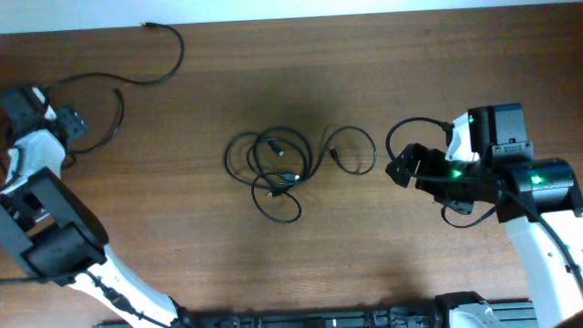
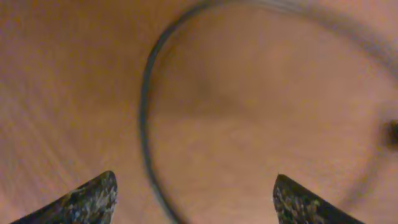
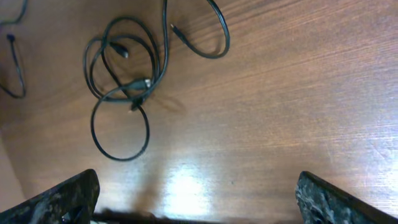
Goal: Untangle cables
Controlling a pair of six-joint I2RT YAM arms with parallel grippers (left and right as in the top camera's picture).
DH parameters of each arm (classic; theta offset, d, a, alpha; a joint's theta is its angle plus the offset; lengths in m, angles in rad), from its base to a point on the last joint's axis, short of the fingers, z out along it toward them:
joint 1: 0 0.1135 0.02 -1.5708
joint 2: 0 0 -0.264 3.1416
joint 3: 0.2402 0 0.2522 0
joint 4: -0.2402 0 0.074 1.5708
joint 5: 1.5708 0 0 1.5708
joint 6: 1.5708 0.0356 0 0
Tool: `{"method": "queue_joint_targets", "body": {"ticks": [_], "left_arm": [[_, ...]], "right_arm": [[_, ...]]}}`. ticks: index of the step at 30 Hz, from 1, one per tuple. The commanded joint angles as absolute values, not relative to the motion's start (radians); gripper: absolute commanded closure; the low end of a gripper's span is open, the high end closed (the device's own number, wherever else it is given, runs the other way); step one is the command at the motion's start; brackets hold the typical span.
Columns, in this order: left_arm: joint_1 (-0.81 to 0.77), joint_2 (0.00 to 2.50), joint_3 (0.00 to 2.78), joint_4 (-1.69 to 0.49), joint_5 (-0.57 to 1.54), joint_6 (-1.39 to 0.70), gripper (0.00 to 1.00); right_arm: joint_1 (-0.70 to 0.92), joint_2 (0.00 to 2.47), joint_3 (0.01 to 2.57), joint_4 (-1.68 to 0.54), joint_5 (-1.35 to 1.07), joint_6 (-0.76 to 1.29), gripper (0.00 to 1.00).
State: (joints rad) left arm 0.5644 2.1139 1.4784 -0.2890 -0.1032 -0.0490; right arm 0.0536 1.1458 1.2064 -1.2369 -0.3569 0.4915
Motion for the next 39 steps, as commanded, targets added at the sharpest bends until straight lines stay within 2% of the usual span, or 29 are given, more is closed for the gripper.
{"method": "queue_joint_targets", "body": {"ticks": [1,4,6,9,11,13,15,17,19,20,26,29,33,36,37,38,39], "left_arm": [[0.635,2.174,1.482,-0.315,-0.127,-0.055,0.21],[0.660,2.197,1.482,-0.308,-0.114,-0.051,0.29],[0.660,2.211,1.481,-0.289,-0.029,-0.004,0.34],[0.659,2.218,1.481,-0.251,0.057,-0.003,0.32],[0.661,2.228,1.481,-0.247,0.056,-0.003,0.38],[0.662,2.257,1.481,-0.252,0.057,-0.003,0.54],[0.665,2.291,1.481,-0.263,0.056,-0.002,0.56],[0.668,2.293,1.482,-0.248,0.057,-0.003,0.80],[0.670,2.292,1.491,-0.241,0.058,-0.003,0.96],[0.671,2.292,1.500,-0.236,0.081,-0.002,1.00],[0.672,2.279,1.618,-0.178,0.151,-0.012,1.00],[0.672,2.275,1.834,-0.173,0.255,-0.126,1.00],[0.672,2.275,2.097,-0.158,0.259,-0.179,1.00],[0.669,2.278,2.112,-0.170,0.259,-0.179,0.68],[0.667,2.288,2.109,-0.191,0.259,-0.179,0.31],[0.665,2.304,2.109,-0.221,0.259,-0.179,0.00],[0.665,2.328,2.109,-0.262,0.259,-0.179,0.01]], "right_arm": [[0.053,1.147,1.216,-1.240,-0.359,0.459,0.02],[0.053,1.148,1.216,-1.234,-0.359,0.460,0.02],[0.053,1.148,1.216,-1.235,-0.360,0.460,0.02],[0.053,1.147,1.216,-1.235,-0.359,0.460,0.02],[0.053,1.147,1.216,-1.235,-0.360,0.460,0.02],[0.053,1.147,1.216,-1.236,-0.360,0.460,0.02],[0.053,1.147,1.216,-1.241,-0.360,0.460,0.02],[0.053,1.147,1.216,-1.243,-0.360,0.460,0.02],[0.053,1.147,1.216,-1.244,-0.360,0.460,0.02],[0.053,1.147,1.216,-1.248,-0.360,0.460,0.02],[0.053,1.147,1.216,-1.271,-0.360,0.460,0.02],[0.053,1.147,1.216,-1.280,-0.360,0.460,0.02],[0.053,1.147,1.216,-1.294,-0.360,0.460,0.02],[0.053,1.147,1.216,-1.293,-0.359,0.460,0.02],[0.053,1.148,1.216,-1.293,-0.359,0.460,0.02],[0.053,1.148,1.216,-1.294,-0.360,0.460,0.01],[0.053,1.148,1.216,-1.294,-0.360,0.460,0.02]]}}
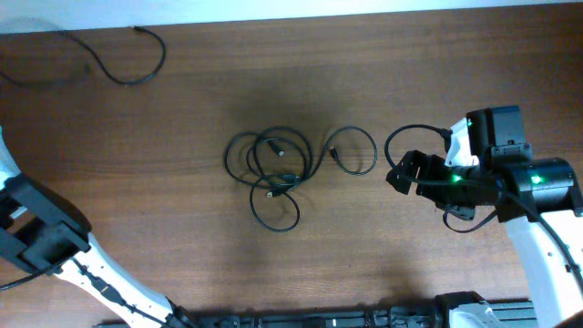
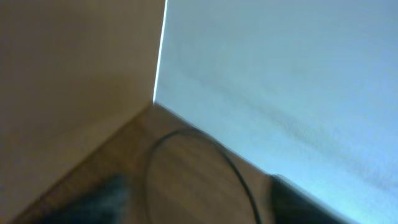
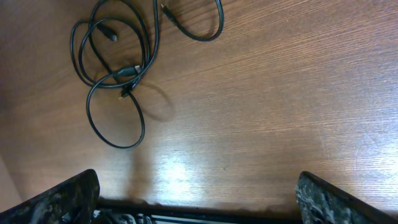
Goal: Untangle cables
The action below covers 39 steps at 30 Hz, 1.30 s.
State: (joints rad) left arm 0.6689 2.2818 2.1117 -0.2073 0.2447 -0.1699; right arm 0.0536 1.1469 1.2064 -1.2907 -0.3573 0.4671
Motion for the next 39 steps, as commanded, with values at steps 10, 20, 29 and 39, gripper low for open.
{"method": "queue_joint_targets", "body": {"ticks": [10,20,29,39], "left_arm": [[0.649,2.274,2.111,-0.450,0.491,-0.179,0.01],[0.297,2.188,2.110,-1.054,0.894,0.111,0.00],[-0.316,2.193,2.108,-1.199,0.350,0.309,0.01],[-0.575,2.292,2.108,-1.087,0.292,0.361,0.01]], "right_arm": [[0.051,1.147,1.247,-1.214,-0.371,0.447,0.02],[0.028,1.222,1.402,-1.217,-0.004,0.400,0.02],[-0.340,1.474,1.402,-1.220,-0.003,0.400,0.02],[-0.432,1.490,1.402,-1.215,-0.002,0.400,0.02]]}}
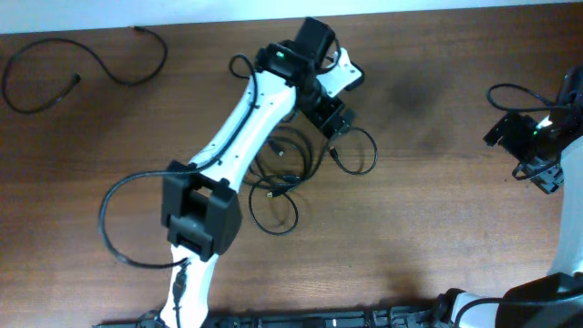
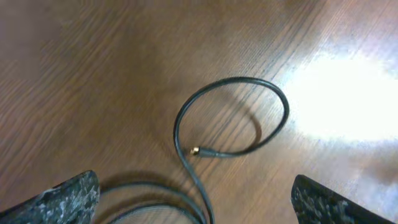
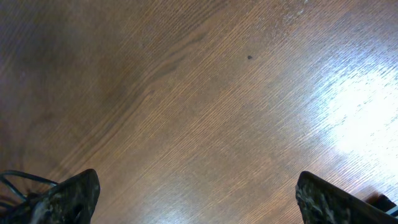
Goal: Untangle cables
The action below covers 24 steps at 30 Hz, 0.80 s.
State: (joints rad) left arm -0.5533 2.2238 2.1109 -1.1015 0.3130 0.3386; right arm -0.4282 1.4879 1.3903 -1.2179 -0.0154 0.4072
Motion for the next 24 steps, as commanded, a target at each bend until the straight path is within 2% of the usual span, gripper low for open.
{"method": "queue_joint_targets", "body": {"ticks": [1,6,10,11,14,16,17,20,24], "left_arm": [[-0.585,2.322,2.108,-1.062,0.290,0.361,0.01],[-0.591,2.413,2.108,-0.931,0.291,0.361,0.00],[-0.591,2.456,2.108,-0.932,0.291,0.361,0.10],[-0.591,2.470,2.108,-0.932,0.291,0.361,0.16],[-0.591,2.501,2.108,-0.932,0.291,0.361,0.47],[-0.591,2.502,2.118,-0.924,0.291,0.343,0.78],[-0.591,2.502,2.140,-0.925,0.291,0.305,0.98],[-0.590,2.486,2.264,-1.000,0.292,0.224,1.00],[-0.582,2.451,2.621,-1.193,0.319,0.117,1.00]], "right_arm": [[-0.432,1.490,1.402,-1.215,-0.002,0.400,0.02],[-0.432,1.490,1.402,-1.215,-0.002,0.400,0.02],[-0.432,1.490,1.402,-1.215,-0.002,0.400,0.02],[-0.432,1.490,1.402,-1.215,-0.002,0.400,0.01],[-0.432,1.490,1.402,-1.215,-0.002,0.400,0.02],[-0.432,1.490,1.402,-1.215,-0.002,0.400,0.02],[-0.432,1.490,1.402,-1.215,-0.002,0.400,0.02],[-0.432,1.490,1.402,-1.215,-0.003,0.400,0.02],[-0.432,1.490,1.402,-1.215,-0.002,0.400,0.01]]}}
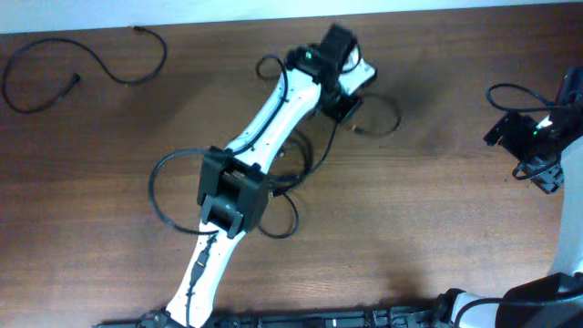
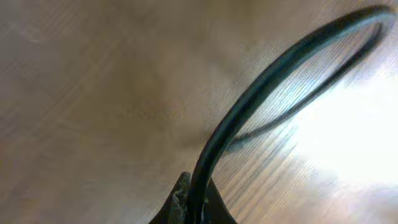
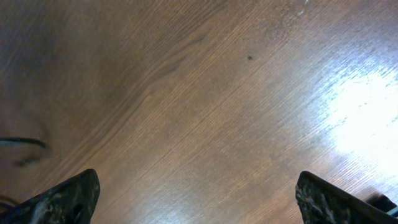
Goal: Untangle cables
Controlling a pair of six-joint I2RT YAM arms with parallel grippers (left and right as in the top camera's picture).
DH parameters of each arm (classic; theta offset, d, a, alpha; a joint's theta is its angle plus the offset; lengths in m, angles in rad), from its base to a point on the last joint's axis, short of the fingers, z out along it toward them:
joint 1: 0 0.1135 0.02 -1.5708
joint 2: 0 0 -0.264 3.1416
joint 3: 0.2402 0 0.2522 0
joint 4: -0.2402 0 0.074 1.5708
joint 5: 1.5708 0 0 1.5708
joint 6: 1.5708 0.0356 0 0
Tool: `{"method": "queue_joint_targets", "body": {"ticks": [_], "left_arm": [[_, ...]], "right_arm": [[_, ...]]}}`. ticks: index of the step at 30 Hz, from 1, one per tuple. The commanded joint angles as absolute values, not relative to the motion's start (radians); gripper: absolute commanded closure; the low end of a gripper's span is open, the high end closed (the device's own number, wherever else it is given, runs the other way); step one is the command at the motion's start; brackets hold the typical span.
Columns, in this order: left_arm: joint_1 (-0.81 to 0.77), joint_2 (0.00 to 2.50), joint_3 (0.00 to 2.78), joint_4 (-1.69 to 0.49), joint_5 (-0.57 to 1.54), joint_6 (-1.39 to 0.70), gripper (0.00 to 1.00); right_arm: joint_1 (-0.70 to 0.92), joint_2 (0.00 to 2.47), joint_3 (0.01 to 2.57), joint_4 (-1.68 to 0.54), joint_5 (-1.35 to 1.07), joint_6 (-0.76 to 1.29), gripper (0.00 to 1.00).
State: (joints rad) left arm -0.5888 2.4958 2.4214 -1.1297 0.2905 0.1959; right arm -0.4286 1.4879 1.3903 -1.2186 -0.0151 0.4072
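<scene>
A tangle of black cables lies at the table's middle, partly hidden under my left arm. My left gripper is at its upper right, shut on a black cable. In the left wrist view that cable rises out of the closed jaws and curves off to the upper right. In the overhead view its loop stands out to the right of the gripper. My right gripper is open over bare wood at the table's right edge, far from the tangle.
A separate black cable lies curled at the table's far left corner. My left arm stretches diagonally from the front edge over the tangle. The right arm's own wiring loops near the right edge.
My left gripper was open above the loop to the right of the tangle. It is now shut on that cable, and the loop lies further right and up. The right arm has not moved.
First my left gripper was open at the far left by a loose cable, and my right gripper was open just right of the tangle. Then that cable lay in the far left corner. Later my left arm reached over the tangle, the right at the edge; now the left grips a cable.
</scene>
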Motion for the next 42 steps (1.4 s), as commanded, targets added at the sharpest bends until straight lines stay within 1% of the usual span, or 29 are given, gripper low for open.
{"method": "queue_joint_targets", "body": {"ticks": [1,4,7,8,12,14,16,18,20,23,26,27,30,33,34,38,41,42], "left_arm": [[-0.579,2.436,2.707,-1.219,0.331,0.116,1.00],[-0.549,2.375,2.954,-1.251,0.357,0.063,1.00],[-0.505,2.331,3.112,-1.230,0.378,0.036,1.00],[-0.477,2.294,3.137,-1.191,0.378,0.020,1.00],[-0.344,2.164,3.137,-0.984,0.378,-0.121,1.00],[-0.296,2.130,3.137,-0.936,0.378,-0.187,1.00],[-0.250,2.110,3.137,-0.881,0.377,-0.299,1.00],[-0.224,2.109,3.137,-0.838,0.369,-0.310,1.00],[-0.199,2.111,3.128,-0.848,0.242,-0.310,1.00],[-0.158,2.111,3.091,-0.869,-0.018,-0.310,1.00],[-0.078,2.111,3.021,-0.953,-0.305,-0.310,1.00],[-0.051,2.111,2.992,-0.970,-0.341,-0.310,1.00],[0.050,2.111,2.877,-0.993,-0.371,-0.320,1.00],[0.163,2.111,2.789,-1.087,-0.369,-0.493,1.00],[0.195,2.111,2.768,-1.104,-0.360,-0.498,1.00],[0.286,2.111,2.720,-1.180,-0.363,-0.501,1.00],[0.366,2.112,2.707,-1.253,-0.363,-0.600,1.00],[0.387,2.112,2.702,-1.268,-0.363,-0.603,1.00]], "right_arm": [[-0.432,1.490,1.402,-1.215,-0.002,0.400,0.02],[-0.432,1.490,1.402,-1.215,-0.002,0.400,0.02],[-0.432,1.490,1.402,-1.215,-0.002,0.400,0.02],[-0.432,1.490,1.402,-1.215,-0.003,0.400,0.02],[-0.432,1.490,1.402,-1.215,-0.002,0.400,0.02],[-0.432,1.490,1.402,-1.215,-0.002,0.400,0.02],[-0.432,1.490,1.402,-1.215,-0.003,0.400,0.02],[-0.432,1.490,1.402,-1.215,-0.002,0.400,0.02],[-0.432,1.490,1.402,-1.215,-0.003,0.400,0.02],[-0.432,1.490,1.402,-1.215,-0.002,0.400,0.02],[-0.432,1.490,1.402,-1.215,-0.002,0.400,0.02],[-0.432,1.490,1.402,-1.215,-0.003,0.400,0.02],[-0.432,1.490,1.402,-1.215,-0.002,0.400,0.02],[-0.432,1.490,1.402,-1.215,-0.002,0.400,0.02],[-0.432,1.490,1.402,-1.215,-0.002,0.400,0.02],[-0.432,1.490,1.402,-1.215,-0.002,0.400,0.01],[-0.432,1.490,1.402,-1.215,-0.002,0.400,0.02],[-0.432,1.490,1.402,-1.215,-0.003,0.400,0.02]]}}
